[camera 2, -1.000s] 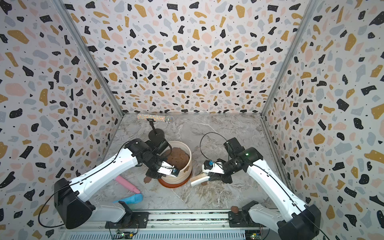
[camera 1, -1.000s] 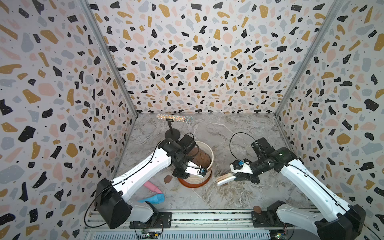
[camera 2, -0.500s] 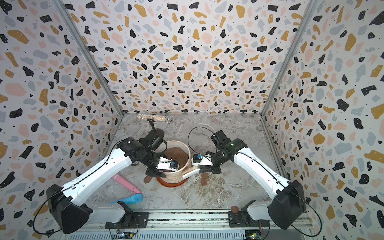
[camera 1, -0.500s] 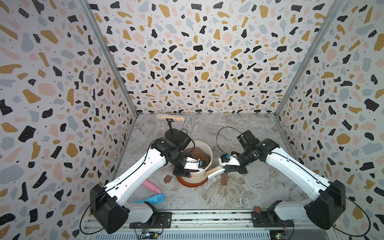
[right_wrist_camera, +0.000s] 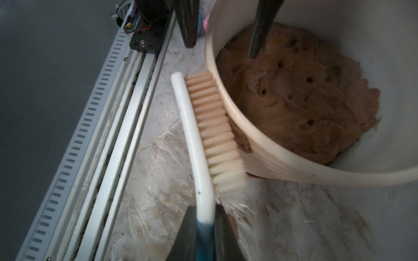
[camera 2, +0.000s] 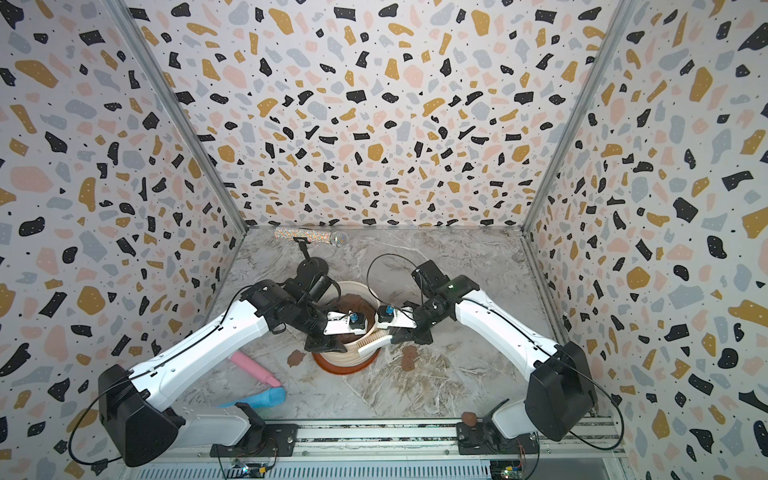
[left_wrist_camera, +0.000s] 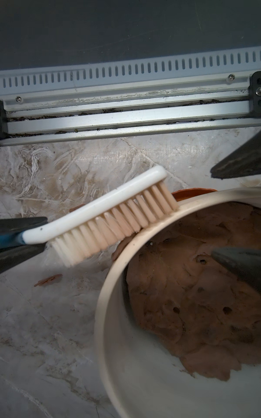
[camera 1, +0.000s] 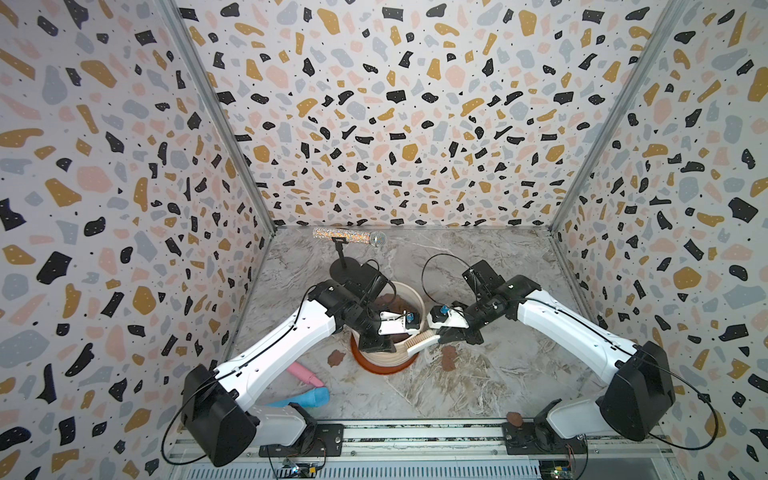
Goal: Scrub the dried mud off the ceramic pot
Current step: Brush off the soil from the pot, then place the brush at the center of the board.
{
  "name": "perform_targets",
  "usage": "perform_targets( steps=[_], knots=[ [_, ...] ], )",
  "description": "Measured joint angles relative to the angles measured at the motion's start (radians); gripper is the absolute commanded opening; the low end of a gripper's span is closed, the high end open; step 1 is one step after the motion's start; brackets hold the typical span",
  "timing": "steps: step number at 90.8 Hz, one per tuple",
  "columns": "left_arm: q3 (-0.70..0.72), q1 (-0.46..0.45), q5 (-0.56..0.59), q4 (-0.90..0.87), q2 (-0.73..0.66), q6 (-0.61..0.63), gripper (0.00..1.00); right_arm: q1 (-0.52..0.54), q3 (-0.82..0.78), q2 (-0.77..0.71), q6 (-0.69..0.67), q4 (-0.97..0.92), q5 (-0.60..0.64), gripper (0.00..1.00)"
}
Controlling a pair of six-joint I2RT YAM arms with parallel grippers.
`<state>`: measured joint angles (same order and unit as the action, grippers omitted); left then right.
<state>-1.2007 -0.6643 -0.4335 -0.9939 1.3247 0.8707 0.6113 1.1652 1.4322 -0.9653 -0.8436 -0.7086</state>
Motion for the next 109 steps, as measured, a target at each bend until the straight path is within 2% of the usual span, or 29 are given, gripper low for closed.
perform_targets(
  steps=[24,44,53,72,85,92,101,109],
  knots=[
    [0.016,-0.006,-0.003,0.002,0.0,0.0,0.48,-0.065,-0.045,-0.001,0.031,-0.008,-0.006,0.0],
    [0.027,-0.011,-0.003,0.001,0.0,0.006,0.46,-0.169,-0.075,-0.023,0.09,0.005,0.028,0.0],
    [0.027,-0.012,-0.004,0.001,0.0,0.008,0.46,-0.207,-0.103,-0.061,0.12,0.026,0.054,0.0],
    [0.009,-0.013,-0.003,-0.014,0.002,0.0,0.49,-0.219,-0.185,-0.204,0.204,0.023,0.09,0.0],
    [-0.075,-0.002,0.007,-0.037,-0.001,-0.043,0.56,-0.224,-0.203,-0.317,0.338,0.03,0.159,0.0],
    [-0.128,0.023,0.018,-0.041,-0.013,-0.086,0.71,-0.229,-0.203,-0.362,0.446,0.06,0.245,0.0],
    [-0.188,0.083,0.053,-0.041,-0.048,-0.159,0.98,-0.233,-0.188,-0.384,0.628,0.102,0.425,0.0],
    [-0.221,0.131,0.103,-0.035,-0.095,-0.227,1.0,-0.24,-0.158,-0.378,0.801,0.125,0.64,0.0]
  ],
)
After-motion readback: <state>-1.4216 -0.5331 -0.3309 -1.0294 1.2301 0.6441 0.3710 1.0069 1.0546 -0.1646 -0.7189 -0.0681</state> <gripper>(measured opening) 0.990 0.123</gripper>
